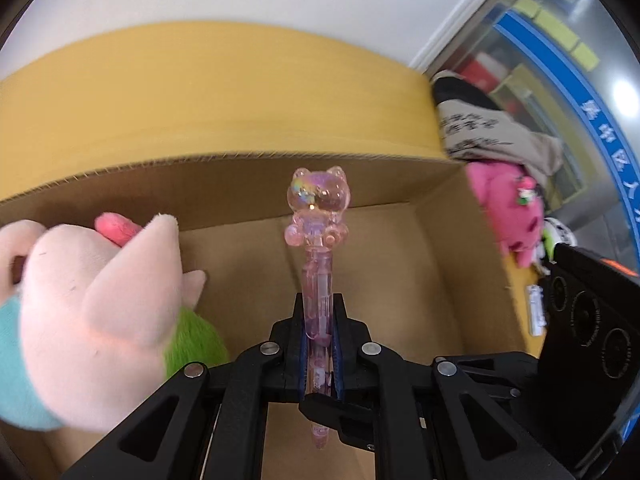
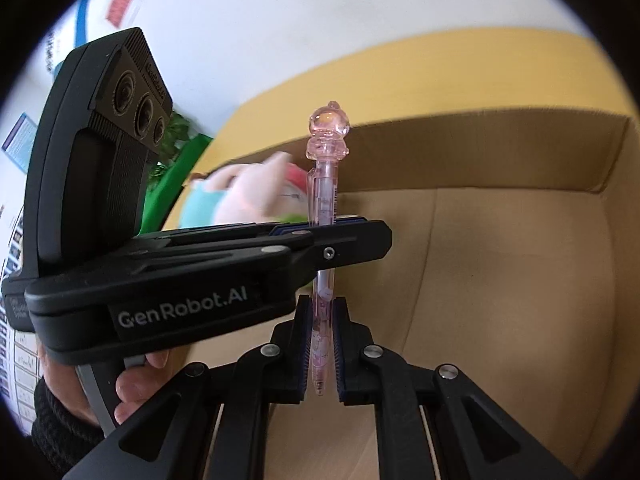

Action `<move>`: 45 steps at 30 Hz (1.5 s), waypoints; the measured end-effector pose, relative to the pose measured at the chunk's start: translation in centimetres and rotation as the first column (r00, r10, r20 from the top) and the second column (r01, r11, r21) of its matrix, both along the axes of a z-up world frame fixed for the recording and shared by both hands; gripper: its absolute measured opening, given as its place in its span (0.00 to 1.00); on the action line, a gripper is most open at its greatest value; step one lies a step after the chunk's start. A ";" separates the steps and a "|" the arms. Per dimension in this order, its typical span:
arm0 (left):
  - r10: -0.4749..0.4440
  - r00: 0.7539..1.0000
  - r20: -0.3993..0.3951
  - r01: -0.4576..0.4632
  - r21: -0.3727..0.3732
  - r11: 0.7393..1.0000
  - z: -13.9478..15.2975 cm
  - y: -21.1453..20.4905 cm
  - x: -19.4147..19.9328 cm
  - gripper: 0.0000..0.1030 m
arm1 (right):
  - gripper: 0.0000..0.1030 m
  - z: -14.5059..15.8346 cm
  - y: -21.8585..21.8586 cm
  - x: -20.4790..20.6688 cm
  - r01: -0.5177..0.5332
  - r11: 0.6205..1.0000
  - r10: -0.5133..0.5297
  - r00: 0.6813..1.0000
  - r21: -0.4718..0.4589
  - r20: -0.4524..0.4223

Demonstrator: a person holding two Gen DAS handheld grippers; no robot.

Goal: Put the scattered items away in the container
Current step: 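Carry the pink pen over the box and release it inside, then pull the right gripper back from the box toward the phone case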

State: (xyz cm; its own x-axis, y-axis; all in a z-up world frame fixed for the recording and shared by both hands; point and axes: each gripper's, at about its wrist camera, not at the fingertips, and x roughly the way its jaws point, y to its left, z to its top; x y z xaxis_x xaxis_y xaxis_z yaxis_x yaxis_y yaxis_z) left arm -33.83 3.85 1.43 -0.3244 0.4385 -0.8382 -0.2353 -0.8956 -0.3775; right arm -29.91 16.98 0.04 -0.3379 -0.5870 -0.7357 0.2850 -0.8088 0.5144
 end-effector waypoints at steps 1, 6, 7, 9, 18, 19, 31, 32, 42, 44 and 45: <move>0.002 1.000 0.013 -0.002 -0.013 1.000 -0.6 0.1 -0.3 0.09 | 0.09 -0.5 -0.1 -0.4 0.003 1.000 -0.003 1.000 0.004 0.015; -0.012 1.000 0.027 0.014 -0.084 0.996 -1.6 1.4 -0.9 0.09 | 0.09 -2.2 -0.7 -1.0 0.023 0.999 -0.024 0.999 0.033 0.041; -0.012 0.999 0.031 0.015 -0.088 0.996 -1.7 1.4 -1.0 0.09 | 0.09 -2.3 -0.6 -0.9 0.026 0.999 -0.028 0.999 0.036 0.042; -0.016 0.999 0.034 0.019 -0.102 0.995 -2.1 1.6 -1.0 0.10 | 0.09 -2.4 -0.5 -0.8 0.034 0.998 -0.036 0.998 0.043 0.043; -0.018 1.000 -0.007 0.017 -0.121 0.993 -0.8 2.0 0.3 0.35 | 0.15 -3.6 0.0 0.3 0.078 0.993 -0.082 0.996 0.094 0.047; -0.017 1.000 -0.021 0.014 -0.110 0.994 -0.3 1.8 0.6 0.39 | 0.15 -3.4 0.1 0.7 0.076 0.994 -0.079 0.996 0.083 0.042; 0.097 0.931 -0.353 -0.134 -0.083 0.987 9.3 -4.0 11.6 0.89 | 0.69 6.0 2.6 8.3 0.121 0.990 -0.107 0.979 0.072 -0.173; 0.108 0.910 -0.400 -0.151 -0.080 0.985 10.4 -4.5 13.6 0.90 | 0.73 6.7 2.0 8.8 0.130 0.989 -0.116 0.974 0.064 -0.194; 0.166 0.779 -0.604 -0.253 -0.061 0.965 13.6 -5.1 28.5 1.00 | 0.75 11.7 2.8 20.3 0.262 0.954 -0.190 0.904 0.145 -0.383; 0.177 0.768 -0.616 -0.286 -0.082 0.955 12.9 -3.9 30.5 1.00 | 0.75 12.6 3.2 22.5 0.273 0.945 -0.183 0.897 0.180 -0.402; 0.183 0.763 -0.620 -0.298 -0.087 0.950 12.6 -3.8 31.3 1.00 | 0.75 12.3 2.6 22.8 0.275 0.941 -0.175 0.894 0.196 -0.413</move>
